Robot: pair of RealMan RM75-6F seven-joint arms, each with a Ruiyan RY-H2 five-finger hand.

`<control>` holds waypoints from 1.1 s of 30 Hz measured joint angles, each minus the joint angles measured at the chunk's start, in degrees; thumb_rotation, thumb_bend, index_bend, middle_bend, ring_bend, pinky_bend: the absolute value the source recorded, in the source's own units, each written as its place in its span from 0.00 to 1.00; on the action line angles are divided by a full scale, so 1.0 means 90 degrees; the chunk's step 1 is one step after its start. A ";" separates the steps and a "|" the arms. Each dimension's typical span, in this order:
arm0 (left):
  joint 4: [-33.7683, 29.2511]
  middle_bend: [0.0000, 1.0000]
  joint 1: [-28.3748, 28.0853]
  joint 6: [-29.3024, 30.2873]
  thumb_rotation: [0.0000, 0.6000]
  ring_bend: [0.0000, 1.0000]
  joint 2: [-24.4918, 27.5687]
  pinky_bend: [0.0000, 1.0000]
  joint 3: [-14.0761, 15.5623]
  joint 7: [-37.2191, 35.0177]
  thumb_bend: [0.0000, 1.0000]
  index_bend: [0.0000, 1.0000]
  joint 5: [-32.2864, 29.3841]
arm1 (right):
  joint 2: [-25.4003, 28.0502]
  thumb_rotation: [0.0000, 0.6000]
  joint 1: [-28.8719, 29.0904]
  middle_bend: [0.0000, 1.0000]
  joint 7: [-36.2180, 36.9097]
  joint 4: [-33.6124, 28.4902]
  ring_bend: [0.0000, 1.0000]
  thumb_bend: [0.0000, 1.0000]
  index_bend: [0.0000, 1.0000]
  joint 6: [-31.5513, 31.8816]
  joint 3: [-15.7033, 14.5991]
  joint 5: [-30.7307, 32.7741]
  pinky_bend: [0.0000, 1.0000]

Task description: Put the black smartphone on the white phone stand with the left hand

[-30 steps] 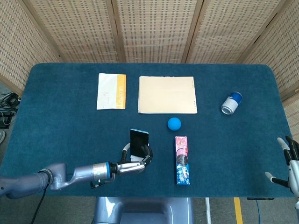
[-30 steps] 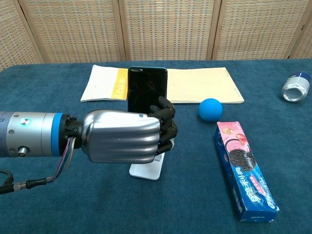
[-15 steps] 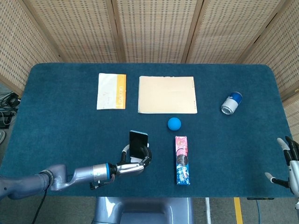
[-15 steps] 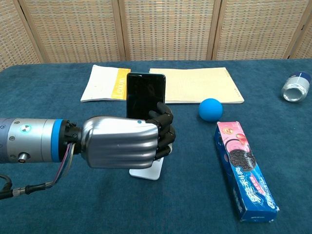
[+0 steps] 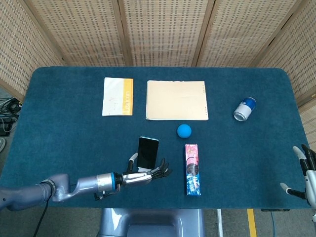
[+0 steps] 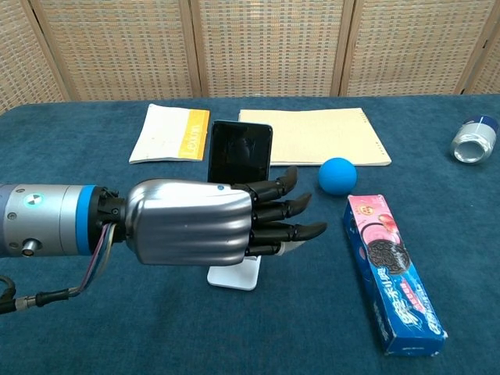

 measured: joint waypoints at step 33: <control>-0.2367 0.00 0.3812 0.4122 1.00 0.00 0.1605 0.00 0.0194 -0.6428 0.00 0.00 -0.4366 | -0.0002 1.00 -0.0024 0.00 -0.0101 -0.0073 0.00 0.00 0.00 0.0071 -0.0052 -0.0116 0.00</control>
